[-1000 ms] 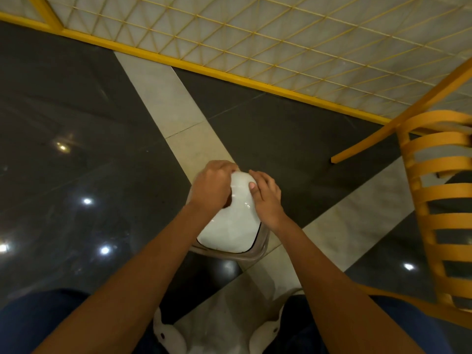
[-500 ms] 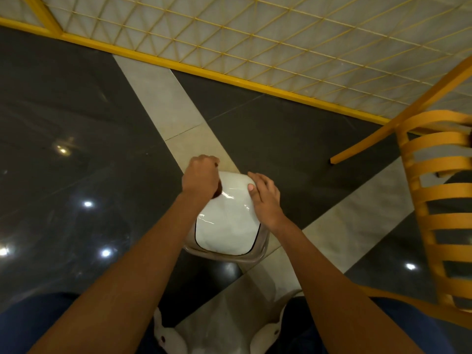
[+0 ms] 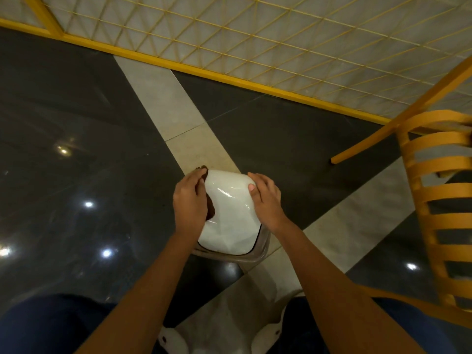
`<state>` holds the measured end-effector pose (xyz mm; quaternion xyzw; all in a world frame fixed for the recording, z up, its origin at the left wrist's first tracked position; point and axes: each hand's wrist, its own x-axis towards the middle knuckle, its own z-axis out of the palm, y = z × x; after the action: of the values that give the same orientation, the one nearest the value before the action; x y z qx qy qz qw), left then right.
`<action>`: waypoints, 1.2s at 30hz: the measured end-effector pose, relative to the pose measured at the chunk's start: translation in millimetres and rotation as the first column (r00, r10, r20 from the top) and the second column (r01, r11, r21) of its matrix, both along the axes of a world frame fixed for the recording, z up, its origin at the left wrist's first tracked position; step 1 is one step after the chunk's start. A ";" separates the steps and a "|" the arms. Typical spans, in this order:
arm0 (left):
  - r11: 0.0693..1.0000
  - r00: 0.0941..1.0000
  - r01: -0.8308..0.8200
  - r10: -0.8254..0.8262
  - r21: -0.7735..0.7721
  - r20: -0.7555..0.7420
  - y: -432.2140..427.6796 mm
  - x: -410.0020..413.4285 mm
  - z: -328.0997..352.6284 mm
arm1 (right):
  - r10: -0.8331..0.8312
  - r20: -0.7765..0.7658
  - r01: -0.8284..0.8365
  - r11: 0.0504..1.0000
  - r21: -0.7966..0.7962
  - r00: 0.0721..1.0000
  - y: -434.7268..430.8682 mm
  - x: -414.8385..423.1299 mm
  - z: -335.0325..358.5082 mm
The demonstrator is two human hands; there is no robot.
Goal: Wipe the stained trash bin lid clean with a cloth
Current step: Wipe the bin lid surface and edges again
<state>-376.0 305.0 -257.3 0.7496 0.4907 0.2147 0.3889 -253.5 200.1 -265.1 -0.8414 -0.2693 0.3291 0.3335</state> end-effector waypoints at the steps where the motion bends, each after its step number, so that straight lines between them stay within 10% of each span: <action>1: 0.998 0.999 0.022 -0.024 -0.057 -0.031 13.4 9.5 2.4 | 0.001 0.005 -0.001 1.000 0.001 1.000 -0.2 -0.2 0.1; 6: 0.921 0.987 0.064 -0.116 -0.384 -0.115 55.0 41.9 12.0 | -0.002 0.005 0.002 1.000 -0.007 1.000 -0.2 0.5 0.4; 12: 0.954 0.962 -0.085 0.153 -0.286 0.224 7.2 -3.6 -6.7 | 0.017 0.000 -0.017 1.000 0.014 1.000 -0.9 -0.8 1.9; 24: 0.795 0.838 -0.397 0.518 -0.459 0.171 -46.2 -36.5 -30.7 | 0.051 0.024 -0.051 0.999 0.005 0.998 -0.5 0.5 2.1; 36: 0.921 0.995 0.025 0.013 -0.388 0.095 48.5 25.5 6.1 | 0.099 0.059 -0.098 0.995 -0.017 0.993 -2.3 0.2 -1.2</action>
<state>-350.5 353.5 -251.3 0.6479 0.5020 0.1473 0.5537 -253.3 197.8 -266.3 -0.8390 -0.3179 0.3216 0.3026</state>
